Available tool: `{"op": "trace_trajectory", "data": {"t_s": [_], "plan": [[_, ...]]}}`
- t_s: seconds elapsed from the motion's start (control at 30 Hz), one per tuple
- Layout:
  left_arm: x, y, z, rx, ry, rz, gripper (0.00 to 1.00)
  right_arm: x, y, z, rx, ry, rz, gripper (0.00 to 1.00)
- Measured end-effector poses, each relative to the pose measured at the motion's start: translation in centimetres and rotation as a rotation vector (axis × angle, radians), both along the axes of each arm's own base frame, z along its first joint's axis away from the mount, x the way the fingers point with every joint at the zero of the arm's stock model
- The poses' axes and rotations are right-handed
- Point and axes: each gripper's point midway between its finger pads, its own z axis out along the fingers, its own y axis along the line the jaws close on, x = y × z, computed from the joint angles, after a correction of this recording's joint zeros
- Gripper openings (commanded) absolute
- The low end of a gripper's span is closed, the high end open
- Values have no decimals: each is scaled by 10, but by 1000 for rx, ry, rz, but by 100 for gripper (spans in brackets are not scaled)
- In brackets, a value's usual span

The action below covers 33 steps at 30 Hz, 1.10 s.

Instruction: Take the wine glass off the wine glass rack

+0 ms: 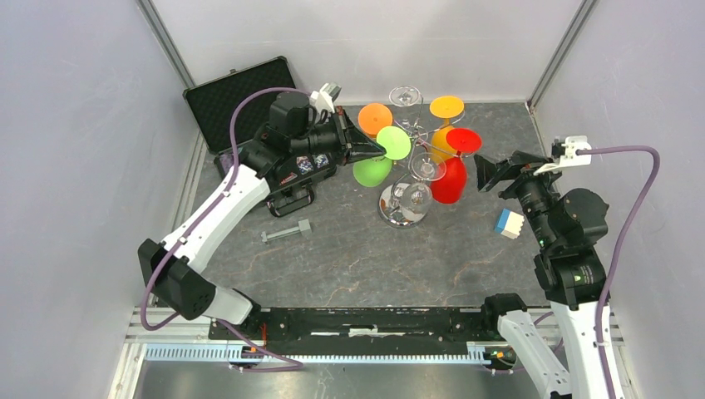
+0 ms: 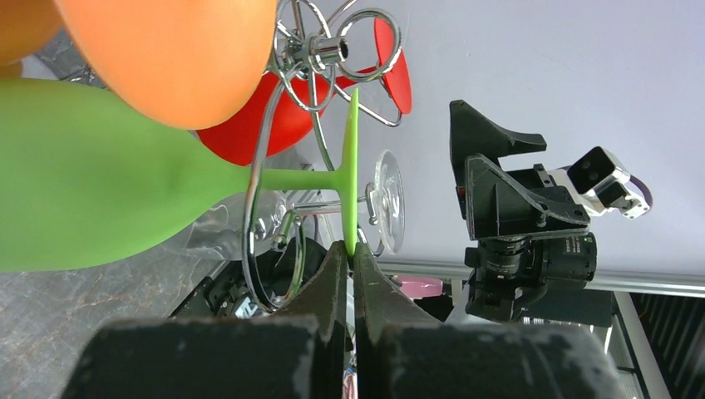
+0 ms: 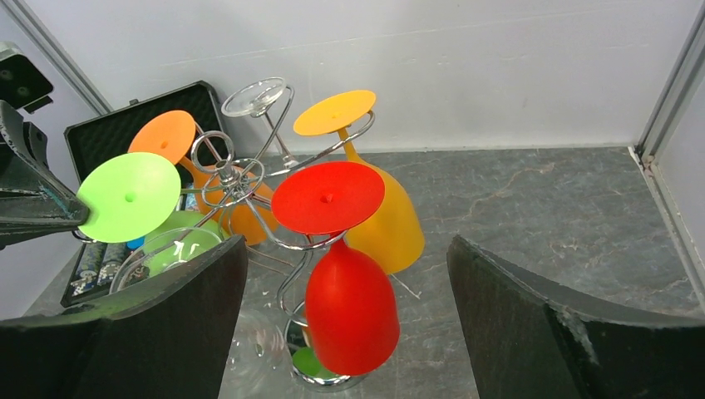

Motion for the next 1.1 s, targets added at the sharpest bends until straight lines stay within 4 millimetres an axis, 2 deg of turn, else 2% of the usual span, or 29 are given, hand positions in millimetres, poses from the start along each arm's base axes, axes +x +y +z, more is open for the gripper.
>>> {"op": "trace_trajectory", "data": {"t_s": [0.4, 0.53, 0.7, 0.87, 1.1], "plan": [[-11, 1, -16, 64, 78, -9, 2, 4, -3, -6, 14, 28, -21, 93], [-18, 6, -11, 71, 64, -2, 2, 4, -2, -7, 19, 33, -20, 94], [-35, 18, 5, 52, 9, -1, 2, 3, -1, -7, 20, 34, -10, 96], [-50, 28, 11, 39, -24, 0, 2, 0, 7, -6, 25, 33, 36, 98], [-68, 40, 4, 34, -28, -1, 2, -16, 29, -2, 36, 16, 172, 98]]}}
